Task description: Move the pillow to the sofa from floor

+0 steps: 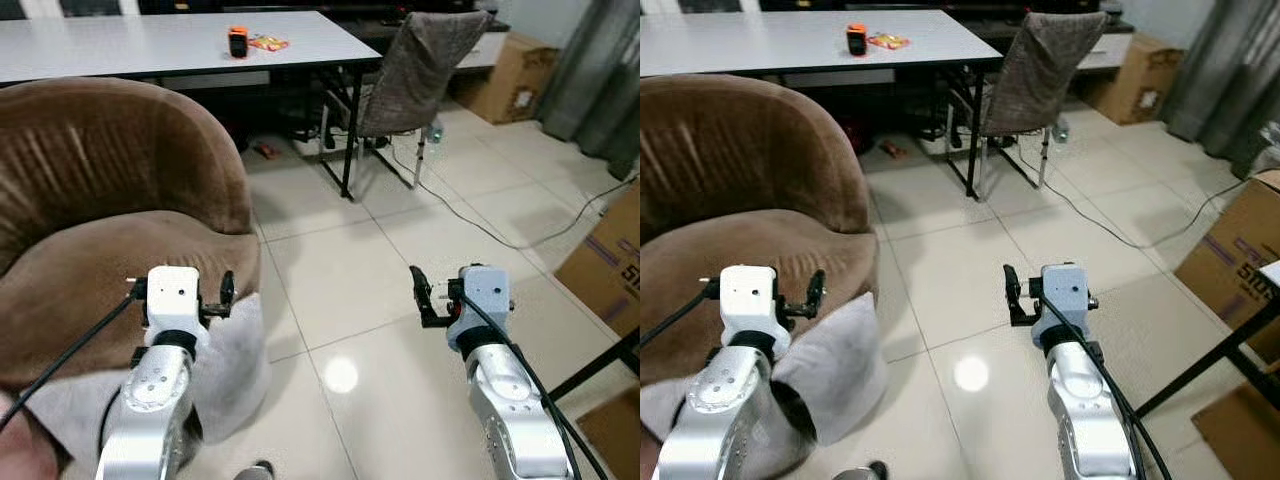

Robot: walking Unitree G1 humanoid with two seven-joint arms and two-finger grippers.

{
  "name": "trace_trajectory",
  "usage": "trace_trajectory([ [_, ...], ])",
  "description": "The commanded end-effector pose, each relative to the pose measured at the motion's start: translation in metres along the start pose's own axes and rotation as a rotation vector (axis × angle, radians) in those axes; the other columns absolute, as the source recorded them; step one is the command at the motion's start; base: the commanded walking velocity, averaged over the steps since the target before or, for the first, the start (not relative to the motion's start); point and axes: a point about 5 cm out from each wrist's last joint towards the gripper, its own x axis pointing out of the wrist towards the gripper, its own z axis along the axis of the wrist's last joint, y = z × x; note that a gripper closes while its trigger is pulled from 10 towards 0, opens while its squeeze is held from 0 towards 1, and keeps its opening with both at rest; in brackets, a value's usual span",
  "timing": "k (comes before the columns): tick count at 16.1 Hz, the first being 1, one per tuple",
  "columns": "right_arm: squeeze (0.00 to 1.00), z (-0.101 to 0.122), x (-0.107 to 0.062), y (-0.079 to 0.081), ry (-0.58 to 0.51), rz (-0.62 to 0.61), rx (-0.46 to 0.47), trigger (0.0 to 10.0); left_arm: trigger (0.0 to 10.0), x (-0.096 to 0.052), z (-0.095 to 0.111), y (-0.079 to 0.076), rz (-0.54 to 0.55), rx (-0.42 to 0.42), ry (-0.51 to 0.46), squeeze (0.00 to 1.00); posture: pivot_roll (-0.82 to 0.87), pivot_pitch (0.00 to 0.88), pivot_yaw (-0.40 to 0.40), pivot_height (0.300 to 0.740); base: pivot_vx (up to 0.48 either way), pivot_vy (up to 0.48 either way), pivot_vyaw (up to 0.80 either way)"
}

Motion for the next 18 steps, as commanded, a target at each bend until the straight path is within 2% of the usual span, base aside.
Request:
trace_trajectory([
  [1,1.00,0.003,0.001,-0.003,-0.001,0.008,0.028,10.0,10.0,-0.001,-0.001,-0.002,-0.011,0.032,0.011,0.71,0.00,0.000,-0.073,0.740,0.000,0.000,0.80],
  [2,1.00,0.005,0.000,0.000,-0.019,0.043,0.023,10.0,10.0,-0.002,-0.001,-0.002,-0.013,0.054,0.004,0.71,0.00,0.000,-0.076,0.740,0.000,0.000,0.80],
  [3,1.00,0.006,0.000,0.003,-0.027,0.057,0.019,10.0,10.0,-0.003,0.002,-0.004,-0.036,0.038,-0.028,0.71,0.00,0.000,-0.078,0.740,0.000,0.000,0.80],
  [6,1.00,0.009,0.000,0.003,-0.050,0.043,-0.012,10.0,10.0,-0.003,0.006,-0.005,-0.022,0.043,-0.056,0.70,0.00,0.000,-0.084,0.740,0.000,0.000,0.80],
  [8,1.00,0.009,0.002,-0.005,-0.036,-0.007,-0.021,10.0,10.0,-0.005,0.007,-0.006,-0.033,0.028,-0.064,0.70,0.00,0.000,-0.086,0.740,0.379,0.000,0.75],
  [9,1.00,0.008,0.003,-0.007,-0.024,-0.014,0.004,10.0,10.0,-0.006,0.006,-0.006,-0.036,0.027,-0.065,0.71,0.00,0.000,-0.089,0.740,0.386,0.000,0.00],
  [13,1.00,0.007,0.003,-0.004,-0.018,-0.001,0.016,10.0,10.0,-0.007,0.004,-0.007,-0.047,0.023,-0.057,0.71,0.00,0.000,-0.093,0.740,0.398,0.000,0.00],
  [18,1.00,0.004,0.005,-0.004,-0.005,-0.004,0.035,10.0,10.0,-0.007,0.005,-0.005,-0.050,0.033,-0.059,0.72,0.01,0.000,-0.093,0.740,0.398,0.000,0.59],
])
